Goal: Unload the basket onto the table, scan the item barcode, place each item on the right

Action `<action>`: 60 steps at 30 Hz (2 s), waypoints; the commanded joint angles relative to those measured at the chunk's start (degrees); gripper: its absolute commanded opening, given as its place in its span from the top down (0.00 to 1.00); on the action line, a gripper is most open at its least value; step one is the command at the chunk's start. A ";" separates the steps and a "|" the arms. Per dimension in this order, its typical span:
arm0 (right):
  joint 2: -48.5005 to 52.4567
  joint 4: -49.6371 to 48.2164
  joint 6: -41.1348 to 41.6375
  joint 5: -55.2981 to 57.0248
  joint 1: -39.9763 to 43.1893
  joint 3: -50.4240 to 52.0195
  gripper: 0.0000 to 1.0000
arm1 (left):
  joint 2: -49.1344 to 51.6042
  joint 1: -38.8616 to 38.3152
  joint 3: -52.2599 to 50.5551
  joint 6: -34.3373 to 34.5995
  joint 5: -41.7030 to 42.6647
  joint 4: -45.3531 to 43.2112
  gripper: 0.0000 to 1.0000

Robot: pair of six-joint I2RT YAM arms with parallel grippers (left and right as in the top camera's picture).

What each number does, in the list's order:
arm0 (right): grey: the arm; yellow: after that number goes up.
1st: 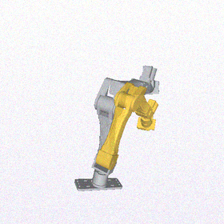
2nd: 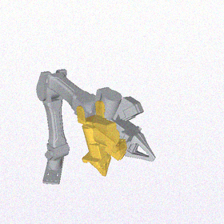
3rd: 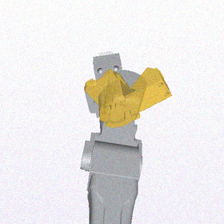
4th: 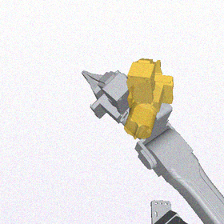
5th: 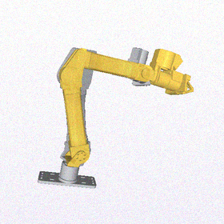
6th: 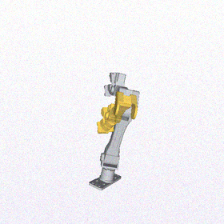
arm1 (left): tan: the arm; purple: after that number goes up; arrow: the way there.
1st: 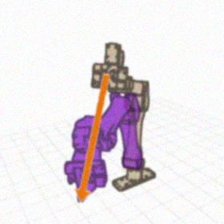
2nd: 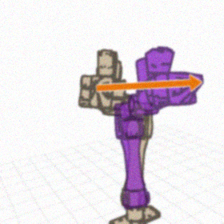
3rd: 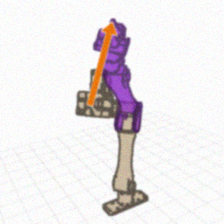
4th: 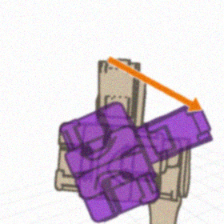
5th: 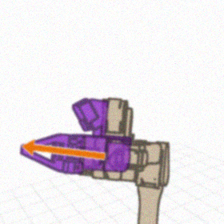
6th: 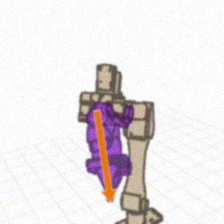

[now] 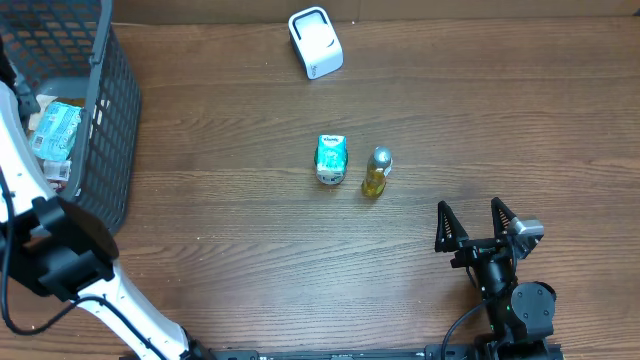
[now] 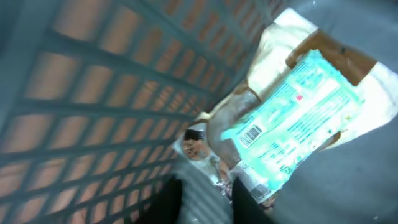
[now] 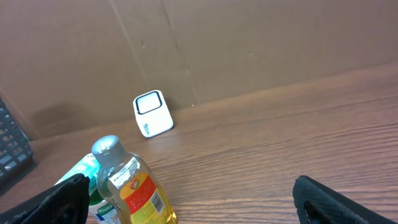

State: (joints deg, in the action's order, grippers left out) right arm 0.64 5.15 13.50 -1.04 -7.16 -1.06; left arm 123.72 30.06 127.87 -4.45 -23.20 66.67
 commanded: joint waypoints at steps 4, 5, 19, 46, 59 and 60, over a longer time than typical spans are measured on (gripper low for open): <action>-0.31 -0.31 0.22 0.35 0.15 0.59 0.00 | 4.83 2.34 0.48 -8.04 12.20 -2.73 0.11; -0.31 -0.31 0.24 0.35 0.15 0.59 0.00 | 5.27 2.67 0.48 -8.85 13.55 -3.15 0.07; -0.31 -0.33 0.24 0.35 0.15 0.59 0.00 | 12.35 6.29 0.46 -13.81 26.32 -5.68 0.00; -0.31 -0.31 0.22 0.35 0.15 0.59 0.00 | 16.52 6.86 0.55 -1.70 35.98 -4.79 0.22; -0.31 -0.33 0.24 0.35 0.15 0.59 0.00 | 15.76 6.38 -1.79 -7.37 30.29 -8.57 0.00; -0.31 -0.33 0.22 0.35 0.15 0.59 0.00 | 15.76 6.34 -2.25 -7.63 30.29 -8.68 0.00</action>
State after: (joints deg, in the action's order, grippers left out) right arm 0.64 5.15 13.50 -1.06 -7.16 -1.06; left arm 139.63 36.40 127.42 -9.93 7.90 58.13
